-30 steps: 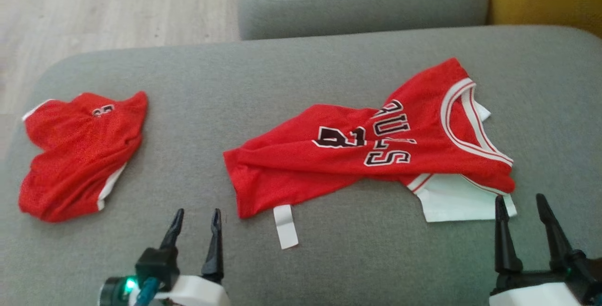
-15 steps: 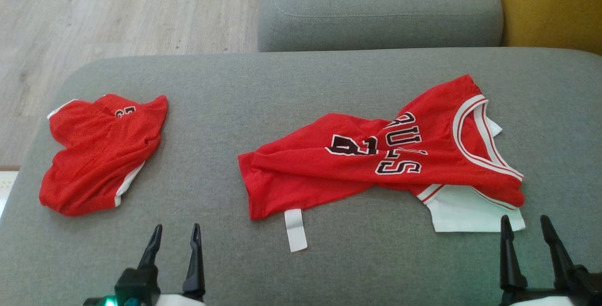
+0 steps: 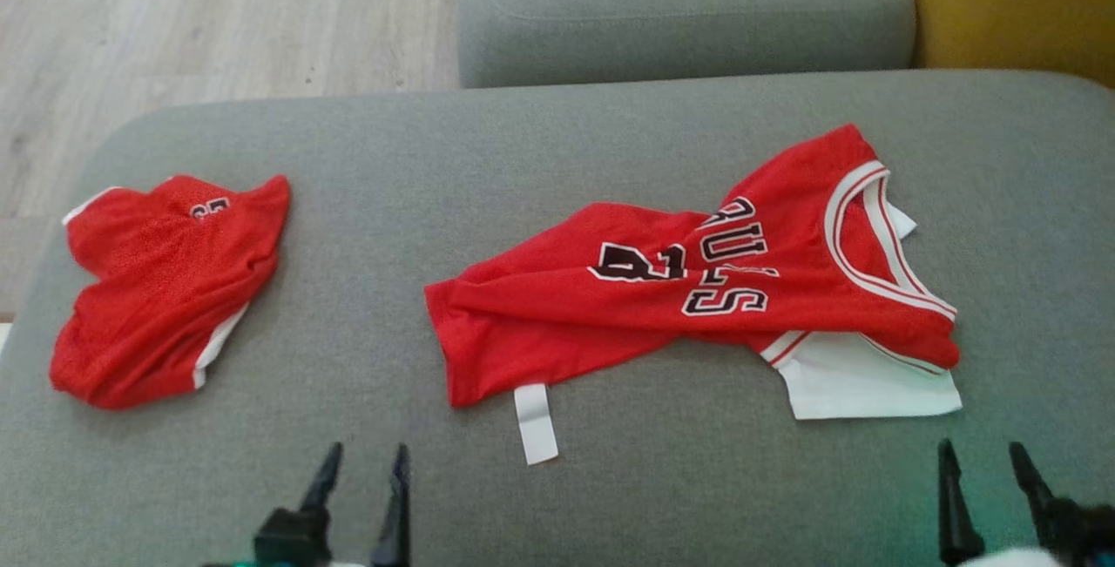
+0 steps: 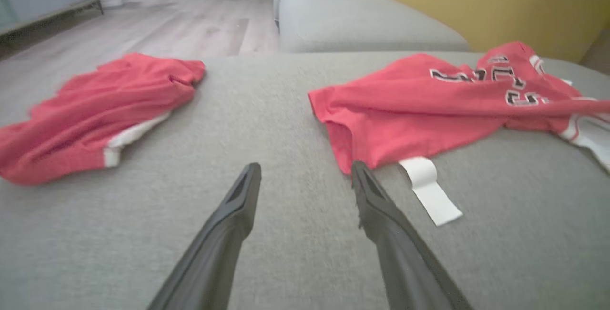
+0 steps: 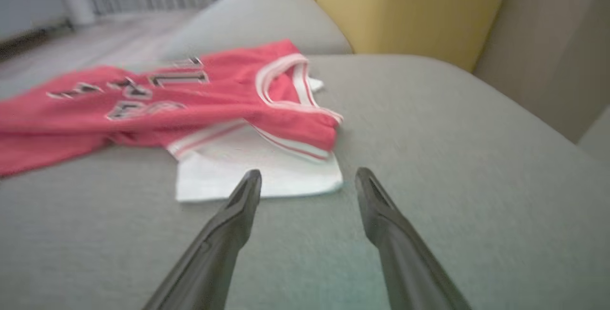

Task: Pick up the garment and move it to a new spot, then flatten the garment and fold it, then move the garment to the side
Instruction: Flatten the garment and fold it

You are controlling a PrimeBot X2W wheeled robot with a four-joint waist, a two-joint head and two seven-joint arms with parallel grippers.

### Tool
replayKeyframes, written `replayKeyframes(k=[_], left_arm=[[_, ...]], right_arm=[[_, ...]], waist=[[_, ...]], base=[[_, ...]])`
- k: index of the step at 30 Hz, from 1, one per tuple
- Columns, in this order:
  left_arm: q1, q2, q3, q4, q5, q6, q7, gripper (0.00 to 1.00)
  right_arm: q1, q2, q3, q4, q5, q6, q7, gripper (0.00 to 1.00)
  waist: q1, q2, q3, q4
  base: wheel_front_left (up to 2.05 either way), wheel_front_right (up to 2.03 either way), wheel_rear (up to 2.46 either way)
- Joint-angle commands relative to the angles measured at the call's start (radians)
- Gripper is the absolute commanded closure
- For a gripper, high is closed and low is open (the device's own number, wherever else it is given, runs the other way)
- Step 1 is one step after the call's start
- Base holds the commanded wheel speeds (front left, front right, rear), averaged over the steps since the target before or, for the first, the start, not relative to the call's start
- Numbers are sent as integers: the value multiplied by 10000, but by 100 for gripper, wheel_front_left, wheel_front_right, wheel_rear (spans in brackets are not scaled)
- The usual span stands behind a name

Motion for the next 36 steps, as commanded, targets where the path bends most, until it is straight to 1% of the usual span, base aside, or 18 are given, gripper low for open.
replayKeyframes(k=[1,4,6,8,12,15,24,29,33,36], left_arm=[[-540,-60,197,-154,-8,-36,-122,0],[-1154,-72,-101,710,48,-211,33,0],[-1673,-79,-262,1272,27,-362,429,0],[-2170,-81,-371,1688,59,-450,765,0],[-3164,-93,-449,2273,-37,-471,1501,0],[-3566,-97,-512,2503,-101,-536,1749,0],[-4106,-101,-638,3147,-205,-545,1977,0],[-4310,-104,-767,3294,-237,-563,2059,0],[-4412,-106,-833,3290,-278,-569,2202,0],[-4438,-107,-930,3250,-347,-655,2447,0]], right_arm=[[-762,-114,84,-204,-109,67,270,0],[-1579,-143,-205,234,-289,67,2128,0],[-2076,-385,-159,490,-347,67,3413,0],[-2475,-499,-196,751,-98,67,4575,0],[-3280,-1050,-200,1034,9,67,5956,0],[-3625,-1132,-136,1190,280,67,6359,0],[-4358,-1344,75,1690,696,67,6783,0],[-4556,-1505,392,2021,909,67,7269,0],[-4632,-1581,511,2078,1091,67,7429,0],[-4656,-1649,595,2109,1224,67,7539,0]], waist=[[0,0,134,-116],[0,0,529,-313],[0,0,706,-378],[0,0,857,-407],[0,0,1237,-373],[0,0,1408,-317],[0,0,1712,-278],[0,0,1863,-244],[0,0,1908,-211],[0,0,1915,-184]], base=[[0,0,0],[0,0,0],[0,0,0],[0,0,0],[0,0,0],[0,0,0],[0,0,0],[0,0,0],[0,0,0],[0,0,0]])
